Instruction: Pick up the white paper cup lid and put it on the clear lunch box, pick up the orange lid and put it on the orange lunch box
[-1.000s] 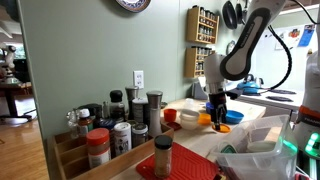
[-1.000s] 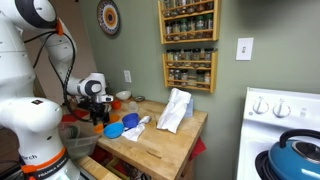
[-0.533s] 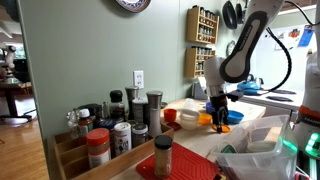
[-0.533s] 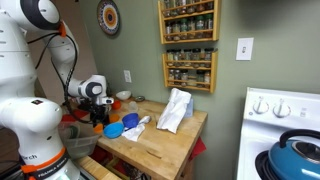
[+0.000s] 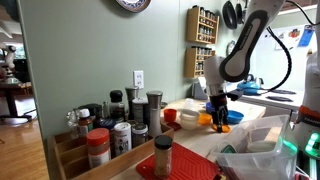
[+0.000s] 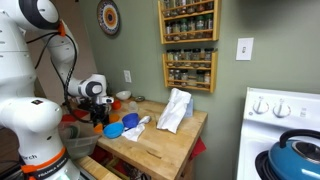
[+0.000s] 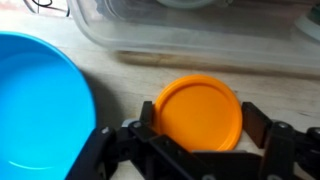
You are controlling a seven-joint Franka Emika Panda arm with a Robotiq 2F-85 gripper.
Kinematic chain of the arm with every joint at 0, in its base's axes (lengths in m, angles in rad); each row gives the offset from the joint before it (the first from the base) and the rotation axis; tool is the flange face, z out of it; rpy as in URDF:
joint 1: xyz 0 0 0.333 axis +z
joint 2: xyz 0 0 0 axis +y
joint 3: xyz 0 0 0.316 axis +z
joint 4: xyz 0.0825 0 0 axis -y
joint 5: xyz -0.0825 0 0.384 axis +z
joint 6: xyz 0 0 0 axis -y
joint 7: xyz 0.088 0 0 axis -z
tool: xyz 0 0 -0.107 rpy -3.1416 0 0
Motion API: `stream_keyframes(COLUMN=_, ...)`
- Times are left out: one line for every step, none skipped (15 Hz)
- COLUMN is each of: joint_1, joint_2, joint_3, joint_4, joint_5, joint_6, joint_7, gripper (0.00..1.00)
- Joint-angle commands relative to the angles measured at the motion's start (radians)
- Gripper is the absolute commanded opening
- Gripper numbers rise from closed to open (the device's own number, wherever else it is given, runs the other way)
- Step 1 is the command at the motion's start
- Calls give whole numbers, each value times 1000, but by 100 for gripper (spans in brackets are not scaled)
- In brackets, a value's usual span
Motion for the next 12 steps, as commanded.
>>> stream_keyframes(joint_1=-5, joint_2=-5, joint_3=-9, joint_4=0, joint_5=-8, joint_6=-27, joint_7=-11, gripper=86)
stream_keyframes(joint_1=-5, joint_2=-8, joint_3=-10, joint_4=1, joint_5=-9, joint_6=-32, joint_7=-9, gripper=82)
stream_keyframes(joint_1=-6, joint_2=-11, joint_3=-11, joint_4=1, joint_5=-10, joint_6=-34, joint_7=-8, gripper=82)
stream_keyframes(joint_1=-6, joint_2=-15, joint_3=-12, joint_4=1, joint_5=-12, joint_6=-39, joint_7=-4, gripper=82)
stream_keyframes(joint_1=-7, joint_2=-21, joint_3=-14, joint_4=2, joint_5=-15, joint_6=-45, joint_7=-1, gripper=82)
stream_keyframes(joint_1=-8, joint_2=-27, joint_3=-17, joint_4=3, joint_5=-19, joint_6=-52, joint_7=3, gripper=82)
stream_keyframes(joint_1=-10, joint_2=-39, joint_3=-19, joint_4=1, joint_5=-22, joint_6=-62, joint_7=6, gripper=82)
stream_keyframes(joint_1=-11, joint_2=-61, joint_3=-19, joint_4=-18, joint_5=-16, joint_6=-62, joint_7=2, gripper=82)
stream_keyframes(joint_1=-13, joint_2=-72, joint_3=-22, joint_4=-16, joint_5=-19, joint_6=-75, joint_7=8, gripper=81)
stream_keyframes(joint_1=-14, joint_2=-83, joint_3=-23, joint_4=-10, joint_5=-22, joint_6=-85, joint_7=7, gripper=80)
stream_keyframes(joint_1=-14, joint_2=-95, joint_3=-24, joint_4=-10, joint_5=-24, joint_6=-92, joint_7=9, gripper=80)
stream_keyframes(joint_1=-15, joint_2=-112, joint_3=-24, joint_4=-14, joint_5=-22, joint_6=-99, joint_7=7, gripper=81)
